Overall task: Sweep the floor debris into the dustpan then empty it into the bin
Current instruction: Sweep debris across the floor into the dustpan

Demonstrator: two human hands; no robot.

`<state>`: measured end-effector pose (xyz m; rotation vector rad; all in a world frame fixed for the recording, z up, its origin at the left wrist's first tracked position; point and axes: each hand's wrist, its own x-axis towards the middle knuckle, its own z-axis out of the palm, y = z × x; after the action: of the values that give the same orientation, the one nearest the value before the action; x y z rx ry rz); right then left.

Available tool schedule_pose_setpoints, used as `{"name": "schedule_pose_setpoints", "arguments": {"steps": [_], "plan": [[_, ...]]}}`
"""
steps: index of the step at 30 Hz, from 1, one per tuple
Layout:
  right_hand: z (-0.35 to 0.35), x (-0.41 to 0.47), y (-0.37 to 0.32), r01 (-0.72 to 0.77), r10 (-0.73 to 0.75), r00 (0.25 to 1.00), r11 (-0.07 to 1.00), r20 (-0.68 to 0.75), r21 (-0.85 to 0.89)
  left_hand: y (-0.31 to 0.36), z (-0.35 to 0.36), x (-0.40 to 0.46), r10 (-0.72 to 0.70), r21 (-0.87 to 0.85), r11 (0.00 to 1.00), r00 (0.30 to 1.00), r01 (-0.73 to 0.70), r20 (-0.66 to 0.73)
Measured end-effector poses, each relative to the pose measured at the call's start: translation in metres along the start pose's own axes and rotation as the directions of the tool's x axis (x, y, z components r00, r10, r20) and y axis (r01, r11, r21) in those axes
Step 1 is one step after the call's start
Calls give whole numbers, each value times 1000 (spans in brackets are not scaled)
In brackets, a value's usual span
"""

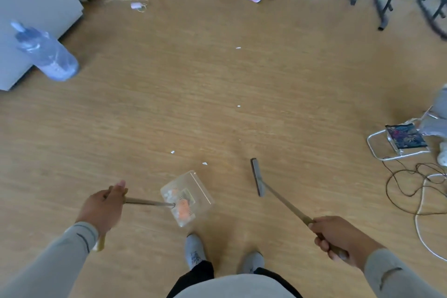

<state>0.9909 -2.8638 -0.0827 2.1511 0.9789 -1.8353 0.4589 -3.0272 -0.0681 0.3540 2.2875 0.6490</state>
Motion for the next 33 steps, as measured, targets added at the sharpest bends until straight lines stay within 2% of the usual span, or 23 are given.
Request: {"name": "schedule_pose_setpoints", "arguments": {"steps": [4, 9, 16, 22, 28, 33], "plan": [[33, -13, -37, 4, -4, 1000, 997, 5, -75, 7, -25, 26, 6, -49, 999, 1000, -6, -5], [78, -20, -89, 73, -76, 997, 975, -4, -208, 14, -43, 58, 48, -24, 999, 999, -48, -1], [118, -1, -176, 138, -160, 987, 921, -32, -364, 31, -33, 105, 12, -12, 1000, 999, -11, 32], [89, 37, -230, 120, -147, 988, 934, -55, -336, 56, -13, 139, -39, 3, 999, 999, 39, 10], [43, 88, -275, 66, -109, 985, 954, -135, -292, 88, 12, 174, -60, 137, 989, 998, 64, -32], [52, 144, -318, -2, -66, 983, 929, -170, -371, 105, 45, 212, -82, 199, 977, 997, 79, 5]]}}
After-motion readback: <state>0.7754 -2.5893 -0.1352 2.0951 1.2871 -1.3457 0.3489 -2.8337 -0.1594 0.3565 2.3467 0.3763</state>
